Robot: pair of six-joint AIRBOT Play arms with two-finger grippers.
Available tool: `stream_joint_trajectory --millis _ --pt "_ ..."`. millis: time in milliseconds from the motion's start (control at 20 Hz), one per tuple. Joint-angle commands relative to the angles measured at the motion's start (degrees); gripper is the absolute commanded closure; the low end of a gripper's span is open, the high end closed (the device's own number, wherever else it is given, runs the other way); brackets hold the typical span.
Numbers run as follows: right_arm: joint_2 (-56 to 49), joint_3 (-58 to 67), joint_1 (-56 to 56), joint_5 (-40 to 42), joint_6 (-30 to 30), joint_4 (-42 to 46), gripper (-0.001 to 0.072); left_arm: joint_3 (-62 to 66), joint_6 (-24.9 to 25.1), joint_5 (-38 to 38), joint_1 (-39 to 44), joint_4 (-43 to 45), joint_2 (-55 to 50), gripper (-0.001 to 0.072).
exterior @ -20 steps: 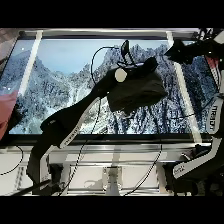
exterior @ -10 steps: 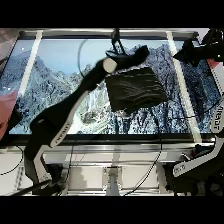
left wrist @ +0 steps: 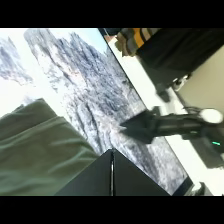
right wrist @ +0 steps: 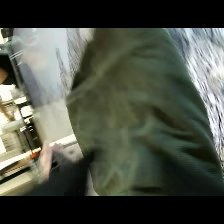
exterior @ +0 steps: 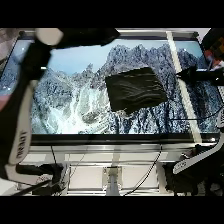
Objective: Fold the clothes and pants, and hang the long-sleeved shirts on hangers.
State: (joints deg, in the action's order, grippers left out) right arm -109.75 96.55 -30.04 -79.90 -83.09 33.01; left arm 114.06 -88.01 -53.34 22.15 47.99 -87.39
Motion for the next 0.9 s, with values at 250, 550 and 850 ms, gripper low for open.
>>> stream_joint_trajectory --millis 250,550,850 --pt "-4.94 -5.84 4.83 2.86 1.18 1.84 0.0003 -1.70 1.90 -8.22 -4.85 -0.11 11.37 0.0666" --pt "-7.02 -5.84 8.37 2.75 1.40 5.27 -0.0001 -1.73 1.90 -9.16 -4.76 -0.28 11.37 0.0666" --pt "-9.68 -5.84 12.50 1.92 1.40 4.09 0.0010 -1.73 1.90 -9.55 -4.76 -0.28 11.37 0.0666"
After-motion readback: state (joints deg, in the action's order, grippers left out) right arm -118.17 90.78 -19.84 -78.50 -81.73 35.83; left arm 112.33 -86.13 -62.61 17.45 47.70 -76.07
